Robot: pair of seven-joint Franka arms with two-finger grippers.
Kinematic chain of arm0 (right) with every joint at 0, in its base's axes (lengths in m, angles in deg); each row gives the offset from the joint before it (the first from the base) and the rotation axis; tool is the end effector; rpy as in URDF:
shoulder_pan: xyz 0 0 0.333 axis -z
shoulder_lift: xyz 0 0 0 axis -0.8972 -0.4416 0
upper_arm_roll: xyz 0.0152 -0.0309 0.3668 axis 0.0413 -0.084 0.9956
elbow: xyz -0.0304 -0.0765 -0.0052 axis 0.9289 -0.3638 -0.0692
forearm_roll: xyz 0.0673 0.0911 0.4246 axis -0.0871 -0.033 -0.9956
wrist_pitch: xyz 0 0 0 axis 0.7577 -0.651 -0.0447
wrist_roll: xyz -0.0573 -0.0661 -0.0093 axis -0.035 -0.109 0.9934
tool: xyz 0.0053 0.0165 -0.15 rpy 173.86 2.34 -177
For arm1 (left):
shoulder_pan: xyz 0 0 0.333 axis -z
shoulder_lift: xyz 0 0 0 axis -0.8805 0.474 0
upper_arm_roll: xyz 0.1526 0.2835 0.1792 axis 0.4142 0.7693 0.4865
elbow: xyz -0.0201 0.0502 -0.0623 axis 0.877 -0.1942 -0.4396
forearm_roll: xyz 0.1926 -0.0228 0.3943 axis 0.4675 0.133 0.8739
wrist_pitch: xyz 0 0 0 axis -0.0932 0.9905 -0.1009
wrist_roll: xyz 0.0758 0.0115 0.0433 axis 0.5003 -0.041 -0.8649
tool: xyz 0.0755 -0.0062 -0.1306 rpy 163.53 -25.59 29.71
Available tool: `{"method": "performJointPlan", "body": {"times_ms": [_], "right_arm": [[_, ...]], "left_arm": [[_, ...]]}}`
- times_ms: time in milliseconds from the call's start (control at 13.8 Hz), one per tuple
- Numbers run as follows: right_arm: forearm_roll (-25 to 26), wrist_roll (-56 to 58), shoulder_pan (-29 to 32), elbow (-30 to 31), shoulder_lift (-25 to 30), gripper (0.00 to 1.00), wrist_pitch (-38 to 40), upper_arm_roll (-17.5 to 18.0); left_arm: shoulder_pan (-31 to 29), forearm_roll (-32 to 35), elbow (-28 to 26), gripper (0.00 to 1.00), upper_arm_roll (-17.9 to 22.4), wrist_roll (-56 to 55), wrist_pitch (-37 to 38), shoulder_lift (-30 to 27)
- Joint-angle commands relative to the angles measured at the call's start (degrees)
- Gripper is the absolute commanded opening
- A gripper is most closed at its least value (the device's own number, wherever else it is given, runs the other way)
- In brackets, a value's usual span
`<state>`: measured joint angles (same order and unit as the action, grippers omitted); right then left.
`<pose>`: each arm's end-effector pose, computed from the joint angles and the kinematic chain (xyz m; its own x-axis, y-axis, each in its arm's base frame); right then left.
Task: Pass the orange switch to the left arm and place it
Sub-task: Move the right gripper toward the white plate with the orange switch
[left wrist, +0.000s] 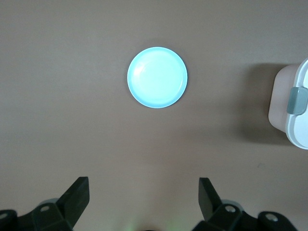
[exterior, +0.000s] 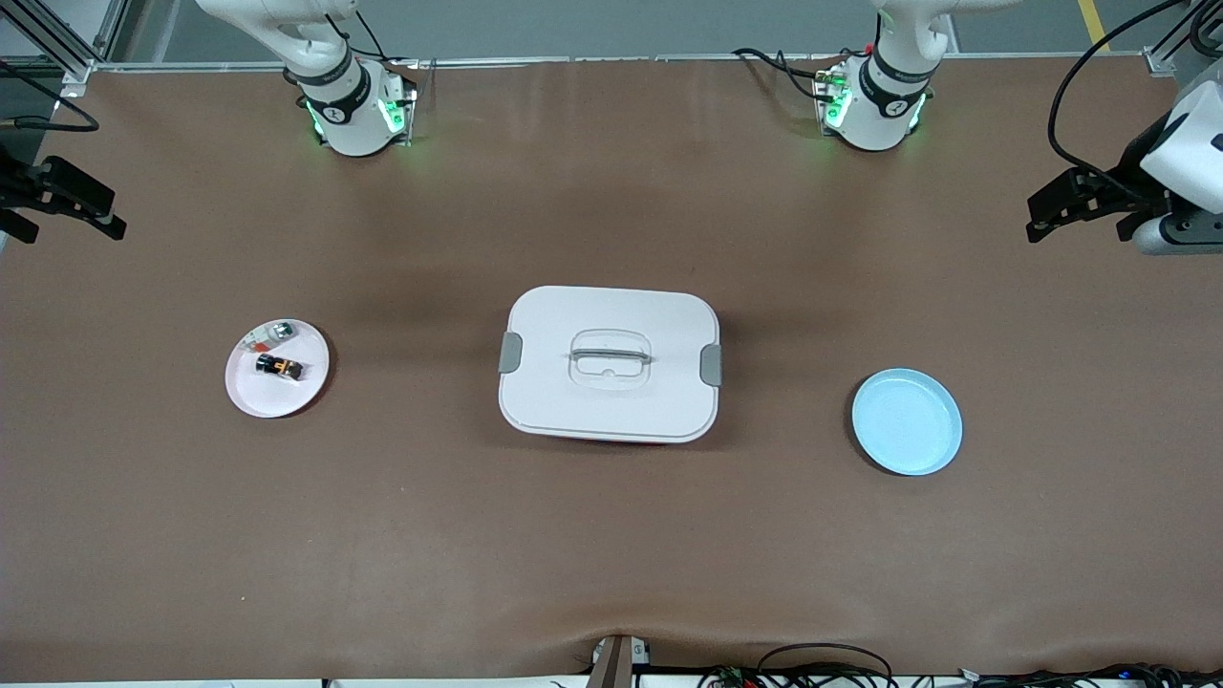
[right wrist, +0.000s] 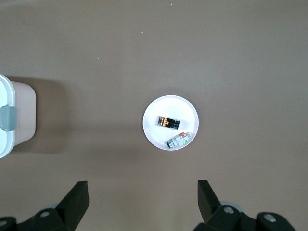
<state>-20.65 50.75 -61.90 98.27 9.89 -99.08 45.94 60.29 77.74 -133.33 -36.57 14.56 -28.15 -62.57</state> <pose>0.5707 -0.0338 0.6670 0.9993 0.0183 0.0332 0.0191 -0.9995 -0.0234 0.5819 -0.0486 0.6495 0.9997 -0.0070 -0.0242 -0.0075 -0.9997 -0.0232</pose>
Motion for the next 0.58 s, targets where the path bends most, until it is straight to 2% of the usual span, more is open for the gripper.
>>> {"method": "performJointPlan", "body": {"times_ms": [0,507], "right_arm": [[-0.06,0.24,0.91,-0.89,-0.73,1.00,0.88,0.37],[-0.06,0.06,0.21,-0.37,-1.70,1.00,1.06,0.46]], "left_arm": [[-0.17,1.18,0.97,1.00,-0.23,1.04,0.98,0.28],[-0.43,0.74,2.55,1.00,-0.23,0.96,0.98,0.45]]}}
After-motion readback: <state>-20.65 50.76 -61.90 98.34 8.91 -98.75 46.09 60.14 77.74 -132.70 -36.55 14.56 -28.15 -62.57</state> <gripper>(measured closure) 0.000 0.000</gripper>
